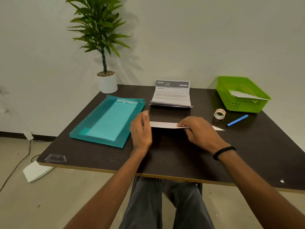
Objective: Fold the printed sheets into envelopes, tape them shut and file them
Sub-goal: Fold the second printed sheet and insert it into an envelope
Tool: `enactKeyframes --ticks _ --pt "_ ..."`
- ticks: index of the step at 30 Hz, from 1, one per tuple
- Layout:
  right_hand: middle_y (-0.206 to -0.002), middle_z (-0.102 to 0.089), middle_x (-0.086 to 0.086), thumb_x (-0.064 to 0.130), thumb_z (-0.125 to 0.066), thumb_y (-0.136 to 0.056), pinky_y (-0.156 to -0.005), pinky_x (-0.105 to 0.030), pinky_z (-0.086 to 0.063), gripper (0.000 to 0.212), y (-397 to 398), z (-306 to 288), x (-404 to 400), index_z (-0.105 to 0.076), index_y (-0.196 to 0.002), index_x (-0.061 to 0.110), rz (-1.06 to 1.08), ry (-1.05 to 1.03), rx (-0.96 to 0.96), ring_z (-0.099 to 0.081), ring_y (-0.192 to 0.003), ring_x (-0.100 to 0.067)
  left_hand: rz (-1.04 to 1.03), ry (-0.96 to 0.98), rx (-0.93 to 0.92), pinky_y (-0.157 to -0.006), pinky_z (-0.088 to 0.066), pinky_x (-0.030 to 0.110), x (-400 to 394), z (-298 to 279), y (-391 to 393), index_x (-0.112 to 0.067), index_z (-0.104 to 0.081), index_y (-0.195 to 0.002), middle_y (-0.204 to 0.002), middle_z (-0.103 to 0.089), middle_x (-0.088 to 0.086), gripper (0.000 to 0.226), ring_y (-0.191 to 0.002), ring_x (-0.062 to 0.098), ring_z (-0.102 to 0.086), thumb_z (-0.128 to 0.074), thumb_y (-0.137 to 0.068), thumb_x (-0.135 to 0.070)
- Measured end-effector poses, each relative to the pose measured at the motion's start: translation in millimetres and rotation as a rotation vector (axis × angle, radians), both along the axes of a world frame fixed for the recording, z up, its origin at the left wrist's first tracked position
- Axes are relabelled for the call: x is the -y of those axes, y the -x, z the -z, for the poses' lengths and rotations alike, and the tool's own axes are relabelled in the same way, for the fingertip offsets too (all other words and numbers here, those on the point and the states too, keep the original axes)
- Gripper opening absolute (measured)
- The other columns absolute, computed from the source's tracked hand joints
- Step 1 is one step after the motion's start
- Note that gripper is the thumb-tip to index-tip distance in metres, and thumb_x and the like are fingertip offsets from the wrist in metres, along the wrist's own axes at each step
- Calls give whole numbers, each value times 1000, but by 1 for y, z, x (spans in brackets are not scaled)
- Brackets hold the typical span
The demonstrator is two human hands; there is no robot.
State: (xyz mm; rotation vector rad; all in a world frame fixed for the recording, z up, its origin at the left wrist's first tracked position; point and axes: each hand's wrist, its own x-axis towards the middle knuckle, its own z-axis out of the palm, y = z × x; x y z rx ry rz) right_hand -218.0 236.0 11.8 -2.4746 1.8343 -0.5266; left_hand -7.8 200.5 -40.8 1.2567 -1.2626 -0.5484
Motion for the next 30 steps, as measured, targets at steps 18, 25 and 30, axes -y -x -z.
enactKeyframes --ticks 18,25,30 --pt "-169 -34 1 58 -42 -107 -128 -41 -19 58 -22 50 -30 -45 -156 28 -2 -212 131 -26 -157 -20 189 -213 1084 -126 0 59 -28 12 -4 -32 -37 -158 -168 -31 -1 56 -157 18 -22 -29 -108 -56" --pt "-176 3 -3 67 -15 -105 -131 -46 4 76 4 48 -19 -4 -168 25 209 -321 -74 5 -163 -23 226 -325 1047 -124 4 62 -28 9 -12 -37 -29 -160 -172 -20 -5 58 -160 18 -11 -27 -107 -60" --pt "-176 4 -5 66 -15 -106 -131 -43 2 79 43 46 -8 -4 -168 18 274 -342 -62 5 -163 -21 250 -324 1016 -125 3 62 -27 7 -12 -36 -30 -160 -171 -21 -5 57 -160 17 -12 -28 -108 -57"
